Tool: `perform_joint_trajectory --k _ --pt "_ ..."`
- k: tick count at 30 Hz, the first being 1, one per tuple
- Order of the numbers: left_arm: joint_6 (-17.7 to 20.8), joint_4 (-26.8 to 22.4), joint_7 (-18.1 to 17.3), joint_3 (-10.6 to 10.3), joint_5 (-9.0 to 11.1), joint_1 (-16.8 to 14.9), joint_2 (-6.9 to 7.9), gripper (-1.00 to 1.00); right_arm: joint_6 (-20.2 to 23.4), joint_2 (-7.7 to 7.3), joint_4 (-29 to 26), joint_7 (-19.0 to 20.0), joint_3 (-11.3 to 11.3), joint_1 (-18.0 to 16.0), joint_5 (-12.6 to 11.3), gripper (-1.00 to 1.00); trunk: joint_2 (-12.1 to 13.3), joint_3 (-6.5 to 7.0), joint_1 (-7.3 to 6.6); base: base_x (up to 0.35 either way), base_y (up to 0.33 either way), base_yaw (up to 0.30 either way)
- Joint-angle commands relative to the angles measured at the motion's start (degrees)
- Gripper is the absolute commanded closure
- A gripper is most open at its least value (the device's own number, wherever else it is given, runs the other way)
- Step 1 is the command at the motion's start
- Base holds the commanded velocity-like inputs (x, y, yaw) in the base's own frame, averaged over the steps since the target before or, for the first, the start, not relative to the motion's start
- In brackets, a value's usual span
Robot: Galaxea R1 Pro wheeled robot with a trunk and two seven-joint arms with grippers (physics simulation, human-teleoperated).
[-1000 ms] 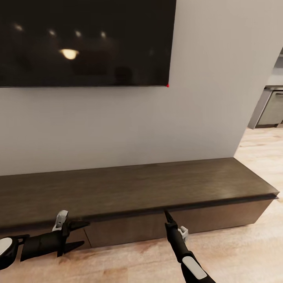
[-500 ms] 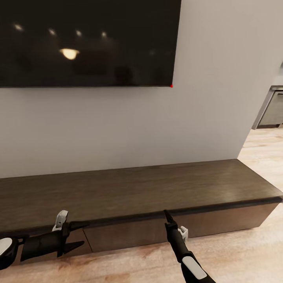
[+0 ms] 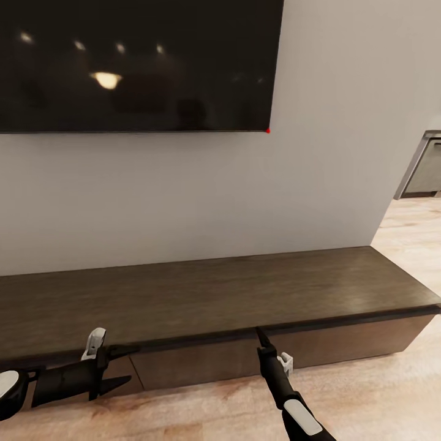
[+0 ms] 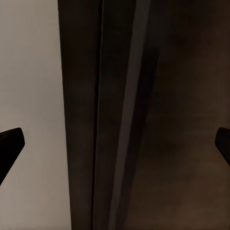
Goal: Place each of the two pumpkins and all three candles from the living room inside a cabinet in the living room (use any cabinet), then make sure every cabinet is closed, and position the cauldron so it is next to a table in the living room.
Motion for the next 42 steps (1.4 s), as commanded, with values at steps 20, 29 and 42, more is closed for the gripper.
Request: perform_joint_trajectory --k 20,29,42 --pt "0.1 0.0 0.5 -0.1 0.6 0.0 0.04 -1.00 -0.2 -0.04 0.0 0.2 0.4 0.0 -0.6 -1.00 -0.1 -0.71 0.06 0.023 0.000 0.000" --pt "0.1 0.0 0.5 -0.1 0.6 0.0 0.04 -1.00 -0.2 -0.04 0.0 0.2 0.4 0.0 -0.6 -1.00 -0.1 -0.71 0.06 0.007 0.000 0.000" --pt "0.1 0.0 0.5 -0.1 0.6 0.0 0.04 -1.00 -0.2 -0.04 0.0 0.0 0.4 0.0 -0.4 -1.00 -0.1 -0.71 0.06 0.000 0.000 0.000"
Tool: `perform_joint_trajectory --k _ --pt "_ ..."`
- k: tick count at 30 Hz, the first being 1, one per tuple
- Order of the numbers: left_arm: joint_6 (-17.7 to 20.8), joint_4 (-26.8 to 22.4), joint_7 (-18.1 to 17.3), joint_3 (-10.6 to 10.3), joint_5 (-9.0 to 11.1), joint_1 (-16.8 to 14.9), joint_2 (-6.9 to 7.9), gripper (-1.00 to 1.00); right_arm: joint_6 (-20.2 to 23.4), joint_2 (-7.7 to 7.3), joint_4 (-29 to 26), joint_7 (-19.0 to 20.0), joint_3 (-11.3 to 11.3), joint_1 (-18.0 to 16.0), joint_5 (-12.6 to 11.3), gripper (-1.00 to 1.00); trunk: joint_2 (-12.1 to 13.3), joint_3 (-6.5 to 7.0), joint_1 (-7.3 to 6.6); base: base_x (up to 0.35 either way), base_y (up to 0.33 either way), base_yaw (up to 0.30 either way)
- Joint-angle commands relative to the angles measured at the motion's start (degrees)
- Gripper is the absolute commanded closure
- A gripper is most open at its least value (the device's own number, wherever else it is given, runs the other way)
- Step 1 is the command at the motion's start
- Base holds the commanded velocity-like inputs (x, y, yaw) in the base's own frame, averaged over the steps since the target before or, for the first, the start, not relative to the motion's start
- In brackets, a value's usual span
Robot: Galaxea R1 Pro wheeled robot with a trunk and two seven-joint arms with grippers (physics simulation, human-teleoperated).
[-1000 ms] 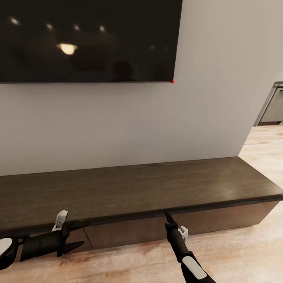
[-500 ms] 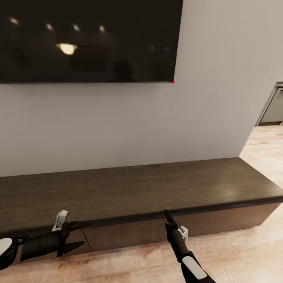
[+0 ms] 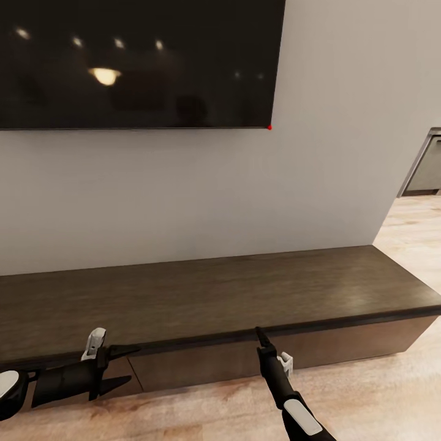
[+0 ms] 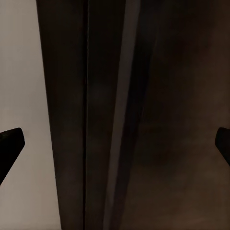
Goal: Place each of the two pumpkins and all three candles from the living room inside a cabinet in the living room (use any cabinet), then make sure every cabinet is closed, and position the cauldron so it is next to a table in the living room.
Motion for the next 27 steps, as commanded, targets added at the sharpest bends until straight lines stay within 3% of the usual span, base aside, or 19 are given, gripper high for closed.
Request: perform_joint_trajectory --k 1,27 --pt "0.1 0.0 0.5 -0.1 0.6 0.0 0.04 -1.00 -0.1 -0.04 0.0 0.1 0.4 0.0 -0.6 1.00 0.0 -0.05 -0.01 0.000 0.000 0.000" --pt "0.1 0.0 0.5 -0.1 0.6 0.0 0.04 -1.00 0.0 -0.04 0.0 0.1 0.4 0.0 -0.6 1.00 0.0 -0.05 -0.01 -0.006 0.000 0.000"
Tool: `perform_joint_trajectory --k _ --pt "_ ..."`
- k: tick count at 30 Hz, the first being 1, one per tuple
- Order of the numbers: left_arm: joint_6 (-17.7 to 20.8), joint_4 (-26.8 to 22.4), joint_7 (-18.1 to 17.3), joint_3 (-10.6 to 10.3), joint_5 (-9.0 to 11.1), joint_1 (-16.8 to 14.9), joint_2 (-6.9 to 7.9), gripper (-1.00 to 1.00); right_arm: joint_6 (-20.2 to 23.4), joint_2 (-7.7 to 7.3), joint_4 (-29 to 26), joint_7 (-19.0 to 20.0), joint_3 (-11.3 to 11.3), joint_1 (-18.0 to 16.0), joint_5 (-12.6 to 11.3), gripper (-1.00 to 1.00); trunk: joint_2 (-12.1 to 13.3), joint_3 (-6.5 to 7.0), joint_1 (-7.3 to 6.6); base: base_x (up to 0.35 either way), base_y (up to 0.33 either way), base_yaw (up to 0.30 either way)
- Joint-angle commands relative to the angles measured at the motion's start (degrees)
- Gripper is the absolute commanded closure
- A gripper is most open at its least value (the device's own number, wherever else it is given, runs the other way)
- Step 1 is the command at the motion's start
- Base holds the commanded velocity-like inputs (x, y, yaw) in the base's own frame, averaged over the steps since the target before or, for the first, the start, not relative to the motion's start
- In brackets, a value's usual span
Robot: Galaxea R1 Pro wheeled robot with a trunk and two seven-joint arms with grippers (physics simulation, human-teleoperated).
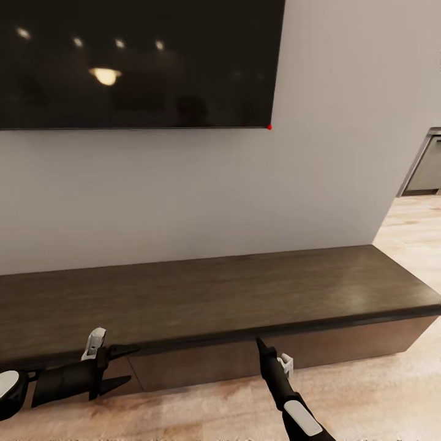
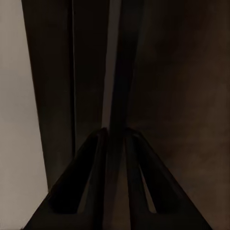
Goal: Place each of the two pumpkins and all three candles from the living room inside a cabinet in the living room (use any cabinet), then make sure every cabinet is closed, and position the cauldron so it is next to a table in the living room.
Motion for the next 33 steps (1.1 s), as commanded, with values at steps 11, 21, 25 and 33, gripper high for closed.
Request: perform_joint_trajectory --k 11,21,25,33 --pt "0.1 -0.1 0.5 -0.1 0.6 0.0 0.04 -1.00 0.0 -0.03 -0.3 0.8 0.6 -0.1 -0.8 1.00 0.0 -0.04 -0.04 -0.281 0.000 0.000" --pt "0.1 -0.1 0.5 -0.1 0.6 0.0 0.04 -1.00 0.1 -0.03 -0.3 0.8 0.6 -0.1 -0.8 1.00 0.0 -0.04 -0.04 -0.243 0.000 0.000" --pt "0.1 -0.1 0.5 0.0 0.6 0.0 0.04 -1.00 0.1 -0.03 -0.3 0.8 0.6 -0.1 -0.8 1.00 0.0 -0.04 -0.04 -0.204 0.000 0.000" --pt "0.1 -0.1 0.5 -0.1 0.6 0.0 0.04 -1.00 0.1 -0.03 -0.3 0.8 0.6 -0.1 -0.8 1.00 0.0 -0.04 -0.04 -0.146 0.000 0.000"
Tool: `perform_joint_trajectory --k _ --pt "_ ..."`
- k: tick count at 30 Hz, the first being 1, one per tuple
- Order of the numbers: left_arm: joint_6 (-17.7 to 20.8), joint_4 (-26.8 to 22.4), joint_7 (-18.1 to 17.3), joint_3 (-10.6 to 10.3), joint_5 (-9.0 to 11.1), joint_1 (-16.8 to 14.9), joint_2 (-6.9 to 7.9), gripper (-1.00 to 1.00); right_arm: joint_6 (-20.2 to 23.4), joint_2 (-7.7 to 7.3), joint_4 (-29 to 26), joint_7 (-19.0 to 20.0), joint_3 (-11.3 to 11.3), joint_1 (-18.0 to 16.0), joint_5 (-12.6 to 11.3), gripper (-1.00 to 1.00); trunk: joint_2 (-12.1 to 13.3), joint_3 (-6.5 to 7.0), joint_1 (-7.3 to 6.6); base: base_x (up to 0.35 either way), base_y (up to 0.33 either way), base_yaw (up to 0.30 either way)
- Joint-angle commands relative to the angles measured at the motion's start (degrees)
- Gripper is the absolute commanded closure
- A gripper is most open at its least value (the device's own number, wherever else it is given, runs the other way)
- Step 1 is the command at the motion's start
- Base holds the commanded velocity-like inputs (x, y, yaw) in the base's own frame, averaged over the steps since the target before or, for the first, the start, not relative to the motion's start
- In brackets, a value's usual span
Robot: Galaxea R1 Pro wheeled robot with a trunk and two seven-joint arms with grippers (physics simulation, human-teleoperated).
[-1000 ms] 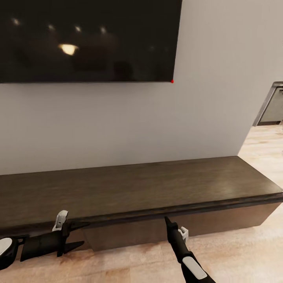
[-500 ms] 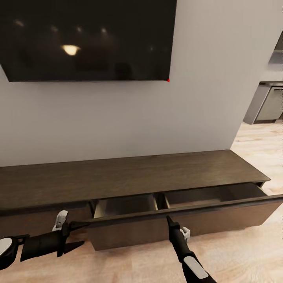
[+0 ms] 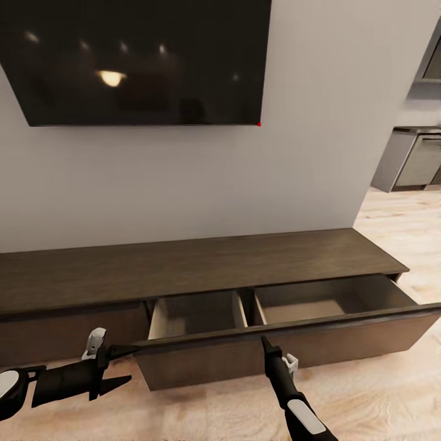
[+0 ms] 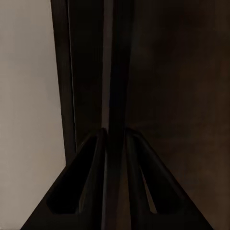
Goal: Place each of the two pumpkins and all three candles from the living room inside a cabinet in the living room (use any cabinet), then make sure every cabinet is closed, and position the cauldron so it is next to a table in the living room.
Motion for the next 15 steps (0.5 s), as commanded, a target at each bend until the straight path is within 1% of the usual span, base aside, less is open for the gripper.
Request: perform_joint_trajectory --k 1,5,15 --pt "0.1 0.0 0.5 -0.1 0.6 -0.1 0.04 -1.00 -0.1 0.06 -0.1 0.9 3.7 -0.1 0.3 1.00 0.0 -0.04 -0.03 -0.072 0.000 0.000" --pt "0.1 0.0 0.5 -0.1 0.6 -0.1 0.04 -1.00 -0.1 0.06 -0.1 0.9 3.7 -0.1 0.3 1.00 0.0 -0.04 -0.03 -0.151 0.000 0.000" --pt "0.1 0.0 0.5 -0.1 0.6 -0.1 0.04 -1.00 -0.1 0.06 -0.1 0.9 3.7 -0.1 0.3 1.00 0.0 -0.04 -0.03 -0.079 0.000 0.000"
